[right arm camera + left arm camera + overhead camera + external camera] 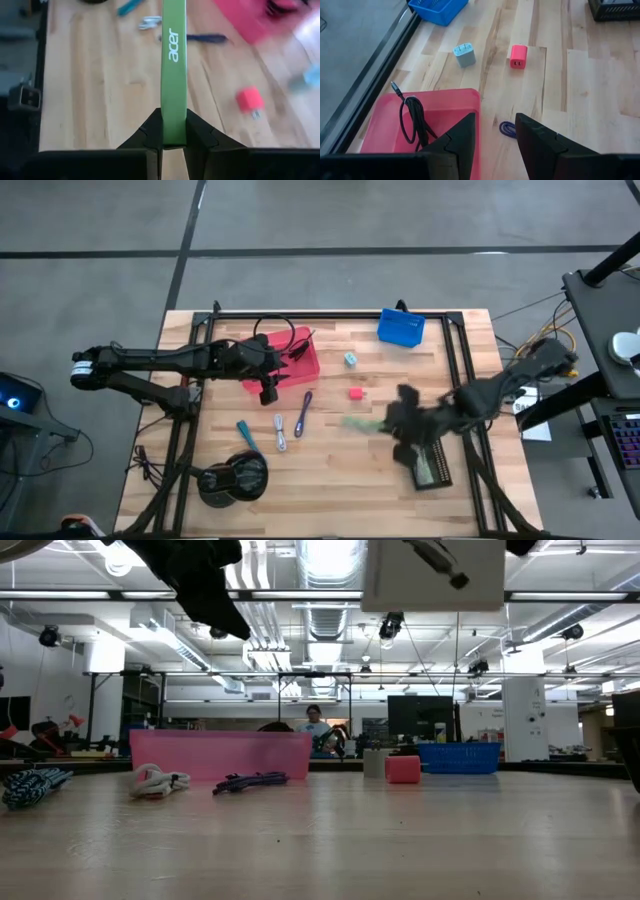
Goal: Pick and place items into bin
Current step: Put the usb box into the black bin
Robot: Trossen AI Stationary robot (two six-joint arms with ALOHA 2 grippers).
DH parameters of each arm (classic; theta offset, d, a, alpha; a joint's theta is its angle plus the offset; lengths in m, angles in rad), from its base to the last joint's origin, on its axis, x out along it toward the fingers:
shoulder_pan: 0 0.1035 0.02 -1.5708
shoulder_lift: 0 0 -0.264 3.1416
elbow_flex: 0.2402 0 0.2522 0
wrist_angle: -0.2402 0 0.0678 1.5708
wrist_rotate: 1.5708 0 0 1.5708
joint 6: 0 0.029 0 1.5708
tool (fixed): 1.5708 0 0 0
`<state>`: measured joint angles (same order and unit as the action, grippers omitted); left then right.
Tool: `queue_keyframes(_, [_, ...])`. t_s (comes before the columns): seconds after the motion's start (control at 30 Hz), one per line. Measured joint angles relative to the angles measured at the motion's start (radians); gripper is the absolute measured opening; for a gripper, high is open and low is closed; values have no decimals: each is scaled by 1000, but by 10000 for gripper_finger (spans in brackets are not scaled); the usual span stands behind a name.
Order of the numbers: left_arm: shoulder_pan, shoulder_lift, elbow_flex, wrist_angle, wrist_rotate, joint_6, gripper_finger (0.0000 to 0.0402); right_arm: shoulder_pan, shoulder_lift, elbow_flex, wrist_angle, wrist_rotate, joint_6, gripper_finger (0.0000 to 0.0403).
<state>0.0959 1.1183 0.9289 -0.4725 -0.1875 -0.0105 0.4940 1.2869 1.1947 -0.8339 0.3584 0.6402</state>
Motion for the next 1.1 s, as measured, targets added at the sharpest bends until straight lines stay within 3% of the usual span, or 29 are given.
queue_keyframes(0.23, [0, 0, -3, -9, 0, 0, 124, 29, -214, -197, -54, 0, 420, 33])
queue_keyframes(0.47, [0, 0, -3, -9, 0, 0, 124, 125, -231, -231, -157, -54, 668, 33])
queue_keyframes(0.87, [0, 0, -5, -9, 0, 0, 124, 267, -167, 21, -469, -53, 1010, 33])
queue_keyframes(1.1, [0, 0, -36, -7, 0, 1, 124, 317, -87, 150, -678, -171, 1208, 33])
